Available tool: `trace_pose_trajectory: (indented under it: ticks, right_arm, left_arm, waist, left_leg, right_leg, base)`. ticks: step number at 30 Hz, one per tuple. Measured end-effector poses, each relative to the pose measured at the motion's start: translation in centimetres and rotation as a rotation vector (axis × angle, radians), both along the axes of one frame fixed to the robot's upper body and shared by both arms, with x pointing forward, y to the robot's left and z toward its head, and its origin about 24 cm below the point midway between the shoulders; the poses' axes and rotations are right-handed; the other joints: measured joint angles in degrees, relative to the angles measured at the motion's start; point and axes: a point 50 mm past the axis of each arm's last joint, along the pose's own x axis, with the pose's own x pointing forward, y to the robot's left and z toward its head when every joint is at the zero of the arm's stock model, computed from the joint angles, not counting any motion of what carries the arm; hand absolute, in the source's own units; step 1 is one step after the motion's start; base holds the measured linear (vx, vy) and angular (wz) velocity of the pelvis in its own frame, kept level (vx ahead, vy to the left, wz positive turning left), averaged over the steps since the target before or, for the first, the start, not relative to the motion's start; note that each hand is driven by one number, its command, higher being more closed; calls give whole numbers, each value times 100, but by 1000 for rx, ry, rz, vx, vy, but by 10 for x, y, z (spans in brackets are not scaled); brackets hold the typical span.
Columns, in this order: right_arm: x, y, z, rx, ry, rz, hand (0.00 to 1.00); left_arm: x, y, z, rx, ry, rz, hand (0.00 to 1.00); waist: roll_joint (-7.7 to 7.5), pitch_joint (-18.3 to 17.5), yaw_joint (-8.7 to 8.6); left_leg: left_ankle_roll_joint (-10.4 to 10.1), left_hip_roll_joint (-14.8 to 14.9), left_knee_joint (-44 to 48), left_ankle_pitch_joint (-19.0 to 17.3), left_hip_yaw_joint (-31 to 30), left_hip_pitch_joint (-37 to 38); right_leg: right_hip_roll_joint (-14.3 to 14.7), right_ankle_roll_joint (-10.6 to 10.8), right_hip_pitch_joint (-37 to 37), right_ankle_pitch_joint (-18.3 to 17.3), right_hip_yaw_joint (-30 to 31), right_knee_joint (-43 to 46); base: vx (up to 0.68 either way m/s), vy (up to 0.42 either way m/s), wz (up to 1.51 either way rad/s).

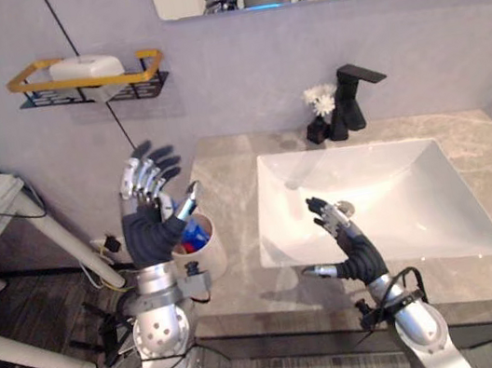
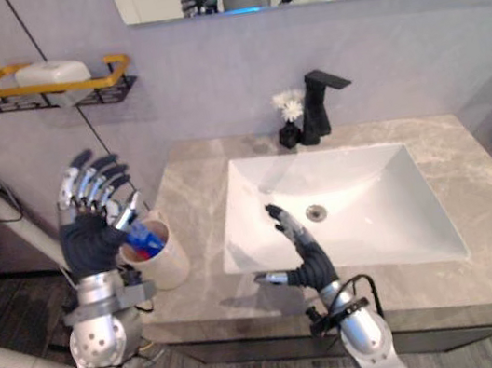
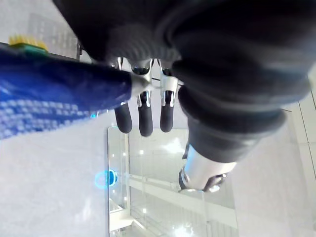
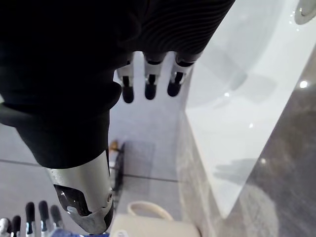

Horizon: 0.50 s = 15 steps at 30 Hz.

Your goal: Organize washtable

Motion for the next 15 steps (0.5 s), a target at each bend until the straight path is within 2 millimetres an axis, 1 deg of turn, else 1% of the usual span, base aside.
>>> trace_pose_trajectory:
  ticks: [3,10,14,15]
  right_arm:
    - [0,0,-1,2,6,-1,0]
    - [1,1,0,13,2,-14,0]
    - [1,1,0,13,2,-18,0]
    - [1,0,0,13,2,-20,0]
  left_arm:
    - [2,-2,-5,-12,24,-14,0]
    - [5,-5,-9,-19,44,-31,0]
    - [5,-5,-7,-18,35,-29,0]
    - [5,-3,-4,-24,19,-27,0]
  waist:
    - [-6,-3,1]
    - [-9,-4,1]
    - [-9,-4,1]
    - [-8,-4,1]
  left_leg:
    - [0,0,0,0,2,0]
    - [0,0,0,0,9,-2]
    - [-1,0,0,0,11,-2]
    - [-1,0,1,0,11,-1]
  right_leg:
    - [0,0,0,0,1,1]
    - [0,0,-6,0,6,0]
    - [0,0,-6,0,7,0]
    - [-1,0,-5,0,6,0]
  base:
    - [-11,-4,0]
    - [0,0,0]
    - [0,0,0]
    - [0,0,0]
